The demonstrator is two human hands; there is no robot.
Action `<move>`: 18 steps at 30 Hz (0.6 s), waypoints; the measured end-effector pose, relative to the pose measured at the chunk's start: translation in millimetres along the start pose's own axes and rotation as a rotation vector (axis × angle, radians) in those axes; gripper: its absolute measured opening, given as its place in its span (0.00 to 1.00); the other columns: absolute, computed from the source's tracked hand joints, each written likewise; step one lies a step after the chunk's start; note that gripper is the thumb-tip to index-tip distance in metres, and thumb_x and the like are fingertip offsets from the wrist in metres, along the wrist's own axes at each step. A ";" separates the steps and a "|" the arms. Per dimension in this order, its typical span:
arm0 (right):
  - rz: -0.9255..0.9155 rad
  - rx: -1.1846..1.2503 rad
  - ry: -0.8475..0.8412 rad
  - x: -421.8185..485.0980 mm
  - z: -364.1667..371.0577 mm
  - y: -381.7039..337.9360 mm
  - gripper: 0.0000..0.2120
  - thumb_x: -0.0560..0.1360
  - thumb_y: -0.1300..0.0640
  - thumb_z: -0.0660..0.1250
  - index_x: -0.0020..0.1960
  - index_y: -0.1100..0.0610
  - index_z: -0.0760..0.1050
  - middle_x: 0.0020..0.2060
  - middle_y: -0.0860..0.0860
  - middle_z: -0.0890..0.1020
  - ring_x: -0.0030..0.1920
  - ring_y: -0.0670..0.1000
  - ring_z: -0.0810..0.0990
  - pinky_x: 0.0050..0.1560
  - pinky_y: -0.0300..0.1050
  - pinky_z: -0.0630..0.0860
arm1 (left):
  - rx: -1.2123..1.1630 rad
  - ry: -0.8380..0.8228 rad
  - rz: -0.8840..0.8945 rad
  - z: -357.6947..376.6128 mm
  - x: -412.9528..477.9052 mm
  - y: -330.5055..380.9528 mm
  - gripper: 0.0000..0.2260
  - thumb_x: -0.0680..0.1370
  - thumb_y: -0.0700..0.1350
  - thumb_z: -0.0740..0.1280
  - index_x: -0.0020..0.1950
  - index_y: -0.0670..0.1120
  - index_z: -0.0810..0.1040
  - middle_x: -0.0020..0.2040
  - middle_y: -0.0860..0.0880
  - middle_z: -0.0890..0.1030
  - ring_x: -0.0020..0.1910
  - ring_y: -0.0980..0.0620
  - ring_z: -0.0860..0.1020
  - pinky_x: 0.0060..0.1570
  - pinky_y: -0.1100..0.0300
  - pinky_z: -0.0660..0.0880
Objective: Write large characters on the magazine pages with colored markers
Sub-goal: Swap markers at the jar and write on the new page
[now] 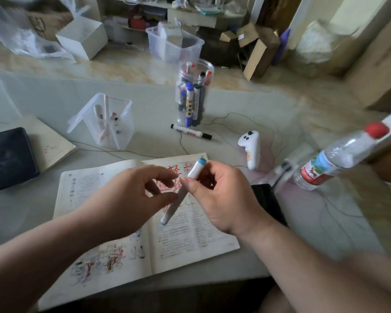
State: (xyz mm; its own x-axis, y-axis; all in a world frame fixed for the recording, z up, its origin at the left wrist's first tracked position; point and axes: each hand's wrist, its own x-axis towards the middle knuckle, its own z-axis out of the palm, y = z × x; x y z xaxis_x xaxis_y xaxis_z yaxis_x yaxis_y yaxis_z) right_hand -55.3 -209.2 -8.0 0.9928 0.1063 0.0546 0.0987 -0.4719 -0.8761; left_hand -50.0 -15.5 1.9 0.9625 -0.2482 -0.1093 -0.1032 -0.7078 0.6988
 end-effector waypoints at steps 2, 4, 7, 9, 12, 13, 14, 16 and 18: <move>-0.024 -0.007 0.068 -9.2 -24.5 -12.2 0.07 0.75 0.52 0.74 0.41 0.53 0.80 0.28 0.40 0.77 0.30 0.41 0.74 0.33 0.30 0.69 | 0.037 -0.057 0.061 0.0 2.0 28.8 0.01 0.73 0.59 0.70 0.44 0.65 0.80 0.38 0.73 0.78 0.35 0.66 0.78 0.31 0.70 0.68; -0.031 -0.032 0.160 -24.8 -56.8 -20.5 0.09 0.75 0.50 0.75 0.40 0.53 0.80 0.28 0.38 0.78 0.30 0.41 0.75 0.33 0.30 0.68 | 0.004 -0.067 0.143 4.6 4.5 63.1 0.04 0.72 0.62 0.68 0.41 0.65 0.82 0.33 0.63 0.81 0.28 0.59 0.77 0.30 0.64 0.72; -0.015 -0.077 0.337 -64.7 -117.8 -25.7 0.08 0.73 0.49 0.76 0.40 0.51 0.81 0.31 0.39 0.82 0.32 0.42 0.79 0.34 0.33 0.71 | -0.029 -0.105 0.293 27.6 8.5 127.4 0.04 0.71 0.61 0.69 0.38 0.66 0.81 0.32 0.61 0.81 0.27 0.58 0.76 0.29 0.66 0.72; 0.016 -0.097 0.479 -102.5 -162.4 -25.1 0.07 0.73 0.49 0.76 0.41 0.50 0.82 0.33 0.41 0.83 0.34 0.42 0.80 0.35 0.33 0.72 | -0.037 -0.172 0.414 55.2 7.3 180.0 0.04 0.72 0.60 0.69 0.40 0.63 0.81 0.34 0.62 0.81 0.29 0.59 0.77 0.29 0.67 0.71; 0.058 -0.169 0.699 -168.6 -227.0 -22.3 0.05 0.73 0.50 0.76 0.42 0.49 0.82 0.34 0.40 0.83 0.35 0.40 0.81 0.33 0.29 0.70 | -0.088 -0.246 0.592 114.4 -1.5 260.9 0.04 0.75 0.55 0.70 0.43 0.56 0.83 0.34 0.64 0.81 0.32 0.62 0.78 0.30 0.68 0.71; 0.077 -0.199 0.766 -192.8 -246.5 -21.0 0.05 0.73 0.51 0.76 0.42 0.49 0.81 0.34 0.40 0.83 0.35 0.41 0.81 0.33 0.28 0.69 | -0.114 -0.270 0.646 136.8 -7.8 287.8 0.04 0.75 0.53 0.71 0.43 0.54 0.83 0.34 0.62 0.82 0.32 0.60 0.79 0.30 0.67 0.71; 0.104 -0.238 0.827 -215.9 -263.8 -19.1 0.05 0.73 0.51 0.75 0.42 0.49 0.81 0.34 0.41 0.83 0.35 0.41 0.81 0.32 0.29 0.69 | -0.148 -0.303 0.690 158.1 -15.5 312.1 0.04 0.75 0.51 0.71 0.43 0.53 0.83 0.34 0.60 0.82 0.31 0.58 0.80 0.31 0.65 0.73; 0.179 -0.329 0.949 -266.3 -291.5 -11.2 0.06 0.73 0.51 0.75 0.41 0.51 0.80 0.33 0.44 0.83 0.34 0.43 0.80 0.32 0.30 0.69 | -0.195 -0.377 0.759 201.6 -37.7 354.3 0.04 0.76 0.50 0.73 0.43 0.52 0.83 0.33 0.59 0.82 0.30 0.57 0.80 0.30 0.65 0.73; 0.267 -0.395 1.059 -315.3 -309.0 -0.3 0.07 0.73 0.51 0.75 0.40 0.52 0.80 0.31 0.43 0.81 0.33 0.42 0.79 0.31 0.30 0.68 | -0.223 -0.445 0.802 241.9 -63.4 382.4 0.04 0.75 0.50 0.73 0.42 0.52 0.83 0.31 0.62 0.80 0.31 0.62 0.78 0.30 0.69 0.70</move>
State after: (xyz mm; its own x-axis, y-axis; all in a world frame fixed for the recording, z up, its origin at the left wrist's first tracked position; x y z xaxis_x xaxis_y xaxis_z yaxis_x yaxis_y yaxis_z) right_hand -347.6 -513.0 123.1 0.5259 -0.7355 0.4273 -0.2937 -0.6284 -0.7203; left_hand -211.1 -430.3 105.1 0.4363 -0.8686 0.2350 -0.5981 -0.0849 0.7969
